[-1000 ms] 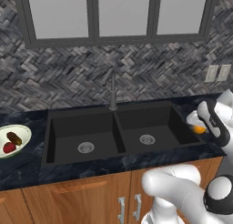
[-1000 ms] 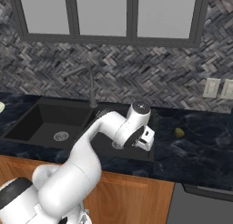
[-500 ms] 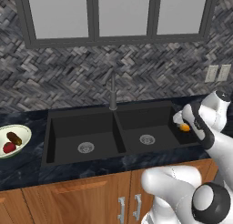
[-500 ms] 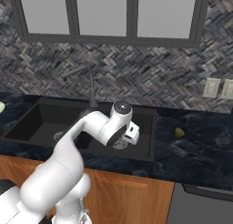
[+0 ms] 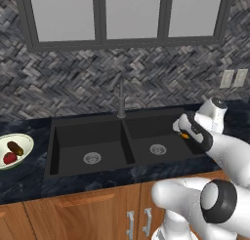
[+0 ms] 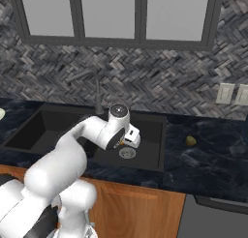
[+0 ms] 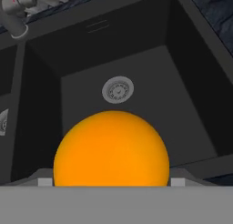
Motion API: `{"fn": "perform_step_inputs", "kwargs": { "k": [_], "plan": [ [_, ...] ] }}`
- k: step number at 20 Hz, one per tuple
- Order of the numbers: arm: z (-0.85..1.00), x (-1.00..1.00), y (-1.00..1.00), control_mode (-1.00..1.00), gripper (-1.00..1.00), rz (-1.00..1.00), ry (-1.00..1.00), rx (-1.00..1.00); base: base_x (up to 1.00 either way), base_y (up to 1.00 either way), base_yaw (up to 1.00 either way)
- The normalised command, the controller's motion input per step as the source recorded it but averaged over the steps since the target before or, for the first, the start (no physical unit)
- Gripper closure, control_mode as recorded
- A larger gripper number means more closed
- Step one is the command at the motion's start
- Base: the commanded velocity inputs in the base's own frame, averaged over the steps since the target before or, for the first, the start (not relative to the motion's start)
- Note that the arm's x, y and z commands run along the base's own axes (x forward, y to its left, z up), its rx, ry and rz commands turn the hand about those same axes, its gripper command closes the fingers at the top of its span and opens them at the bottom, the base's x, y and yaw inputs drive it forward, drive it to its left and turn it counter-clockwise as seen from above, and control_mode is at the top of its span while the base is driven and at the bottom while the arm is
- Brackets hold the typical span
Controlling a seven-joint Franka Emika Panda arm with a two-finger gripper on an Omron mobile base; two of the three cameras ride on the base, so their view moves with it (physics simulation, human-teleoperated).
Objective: There is a mixed pile of frozen fruits and vegetables on the counter. Locate all the frozen vegetables and place the items in a bowl on the counter. Take all the frozen fruits and defrost them in a running sink.
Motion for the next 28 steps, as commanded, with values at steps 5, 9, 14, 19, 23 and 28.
{"fn": "perform_step_inputs", "kwargs": {
  "k": [5, 9, 14, 19, 23, 28],
  "plan": [
    [0.0, 0.51, 0.02, -1.0, 1.0, 0.05, 0.11, 0.0, 0.0, 0.0, 0.0],
    [-0.07, 0.38, 0.0, -1.0, 1.0, 0.06, 0.04, -0.02, 0.0, 0.0, 0.0],
    [-0.2, 0.29, 0.0, -1.0, 1.0, 0.04, 0.0, -0.03, 0.0, 0.0, 0.0],
    [-0.23, 0.39, 0.0, -1.0, 1.0, 0.04, 0.0, -0.04, 0.0, 0.0, 0.0],
    [-0.18, 0.27, 0.0, -1.0, 1.0, 0.06, -0.03, -0.04, 0.0, 0.0, 0.0],
    [-0.16, 0.24, 0.0, -1.0, 1.0, 0.07, -0.06, -0.02, 0.0, 0.0, 0.0]
  ]
}}
